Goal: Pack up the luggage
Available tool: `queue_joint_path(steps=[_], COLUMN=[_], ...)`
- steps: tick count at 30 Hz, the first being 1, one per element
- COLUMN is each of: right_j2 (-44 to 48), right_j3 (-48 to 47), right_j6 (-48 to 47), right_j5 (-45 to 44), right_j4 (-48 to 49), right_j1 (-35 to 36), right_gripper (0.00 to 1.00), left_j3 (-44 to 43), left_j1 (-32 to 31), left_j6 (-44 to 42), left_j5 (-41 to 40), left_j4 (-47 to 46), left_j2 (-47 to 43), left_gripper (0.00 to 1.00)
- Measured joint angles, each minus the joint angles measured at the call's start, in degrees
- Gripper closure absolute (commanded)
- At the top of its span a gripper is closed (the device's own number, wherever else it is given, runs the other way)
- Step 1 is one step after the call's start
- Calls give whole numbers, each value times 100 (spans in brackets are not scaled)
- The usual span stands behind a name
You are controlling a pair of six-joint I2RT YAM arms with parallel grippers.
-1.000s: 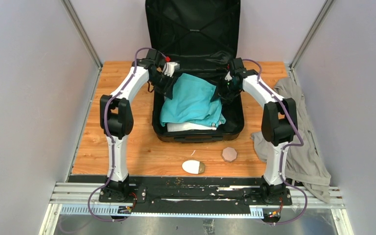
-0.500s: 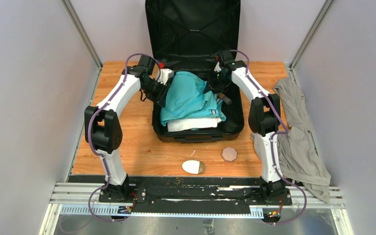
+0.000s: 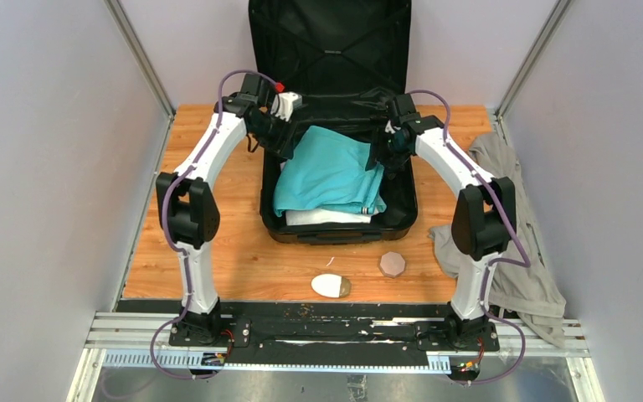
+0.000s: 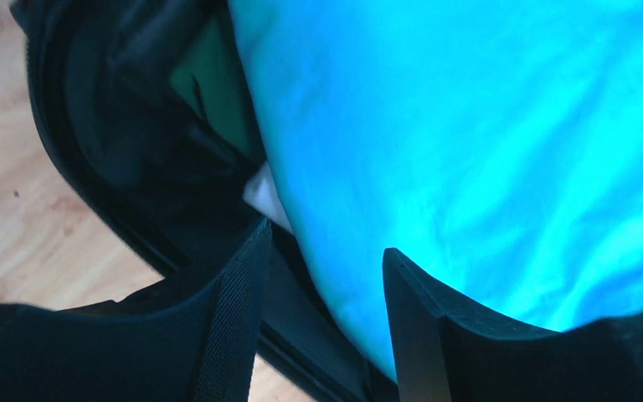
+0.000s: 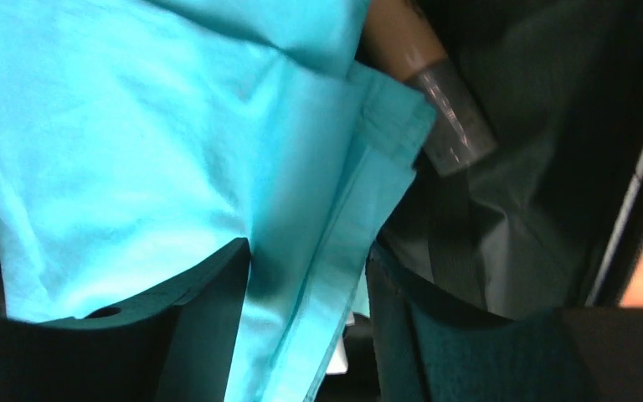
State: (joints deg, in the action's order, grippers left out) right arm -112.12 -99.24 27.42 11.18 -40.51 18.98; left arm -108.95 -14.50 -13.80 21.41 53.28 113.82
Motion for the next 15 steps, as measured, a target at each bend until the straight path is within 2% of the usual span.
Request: queue_joint_path(steps=[2, 5, 9, 11, 13, 14, 15], right_j2=[199, 260, 245, 223, 164, 131, 101], right_j3=[190, 315, 400, 431, 435, 439, 455], right_j6=[-22, -13, 33, 98, 157, 175, 190], right_j5=[-122, -162, 46, 232, 391, 433, 476], right_j4=[-22, -42, 9, 92, 195, 240, 286], right_j1=[0, -2, -13, -13, -13, -13, -13], right_gripper=[28, 22, 21, 24, 29, 31, 33], left_j3=[-310, -647, -787, -870, -981, -1025, -1051], left_j1=[-15, -52, -96, -114, -118, -118, -118], left_j6=[85, 234, 426, 490, 570, 599, 640], left_j5=[4, 109, 264, 267, 275, 286, 304], left_j4=[-72, -122, -107, -87, -50, -33, -22], left_j2=[280, 761, 1279, 1484, 1646, 1685, 1703], left_gripper=[38, 32, 30, 31, 35, 42, 55])
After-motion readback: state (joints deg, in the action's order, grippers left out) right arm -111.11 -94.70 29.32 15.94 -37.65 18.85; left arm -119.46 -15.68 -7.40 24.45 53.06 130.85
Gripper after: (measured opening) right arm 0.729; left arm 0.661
